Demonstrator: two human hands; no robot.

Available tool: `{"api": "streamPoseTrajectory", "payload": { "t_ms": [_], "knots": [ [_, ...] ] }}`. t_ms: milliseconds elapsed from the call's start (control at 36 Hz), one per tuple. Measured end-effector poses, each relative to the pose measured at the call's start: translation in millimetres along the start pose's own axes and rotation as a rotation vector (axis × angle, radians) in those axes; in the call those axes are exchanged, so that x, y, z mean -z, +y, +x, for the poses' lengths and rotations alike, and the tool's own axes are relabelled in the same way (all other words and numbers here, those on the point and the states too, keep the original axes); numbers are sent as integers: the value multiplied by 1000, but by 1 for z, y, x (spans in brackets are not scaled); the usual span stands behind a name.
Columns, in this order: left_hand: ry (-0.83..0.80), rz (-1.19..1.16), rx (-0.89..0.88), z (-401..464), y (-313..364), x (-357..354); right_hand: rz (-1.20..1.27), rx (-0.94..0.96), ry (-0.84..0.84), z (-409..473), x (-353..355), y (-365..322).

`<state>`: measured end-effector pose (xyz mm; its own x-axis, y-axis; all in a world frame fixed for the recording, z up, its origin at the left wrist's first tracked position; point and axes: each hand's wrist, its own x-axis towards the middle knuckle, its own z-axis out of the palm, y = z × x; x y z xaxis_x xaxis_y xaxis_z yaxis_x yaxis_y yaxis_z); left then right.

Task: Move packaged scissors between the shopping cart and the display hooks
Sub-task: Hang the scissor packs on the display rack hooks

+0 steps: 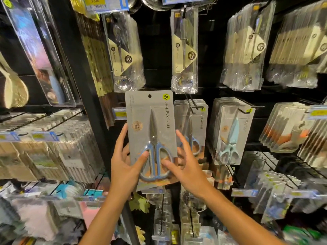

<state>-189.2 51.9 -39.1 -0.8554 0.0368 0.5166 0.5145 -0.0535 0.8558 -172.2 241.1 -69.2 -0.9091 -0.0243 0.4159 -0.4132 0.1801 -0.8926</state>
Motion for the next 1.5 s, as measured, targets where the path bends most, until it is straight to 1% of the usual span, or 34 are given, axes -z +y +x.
{"api": "streamPoseTrajectory", "payload": {
  "t_ms": [111,306,389,500,556,694,889,1139,1278,1361,1417,1500],
  "knots": [
    [-68,24,8,1,-5,-2,-40,-16,50,-11,5,5],
    [-318,217,99,6,-35,-13,-74,-111,93,-37,25,32],
    [-377,266,130,7,-46,-26,-120,-166,131,-46,33,45],
    [-436,264,143,8,-50,-47,-161,-177,172,-52,43,51],
    [-452,263,134,9,-50,-55,-144,-167,193,-53,49,52],
    [-473,268,125,16,-50,-69,-193,-170,225,-52,61,51],
    [-512,325,125,28,-48,-84,-219,-172,235,-47,72,50],
    [-534,307,186,38,-57,-89,-301,-189,203,-36,82,59],
    [-563,318,246,50,-64,-97,-286,-187,162,-21,86,64],
    [-601,312,282,55,-68,-103,-321,-191,171,-8,85,71],
    [-594,303,304,58,-71,-108,-362,-209,186,0,83,77],
    [-572,272,279,60,-74,-113,-406,-222,187,9,83,83]
  ]
}}
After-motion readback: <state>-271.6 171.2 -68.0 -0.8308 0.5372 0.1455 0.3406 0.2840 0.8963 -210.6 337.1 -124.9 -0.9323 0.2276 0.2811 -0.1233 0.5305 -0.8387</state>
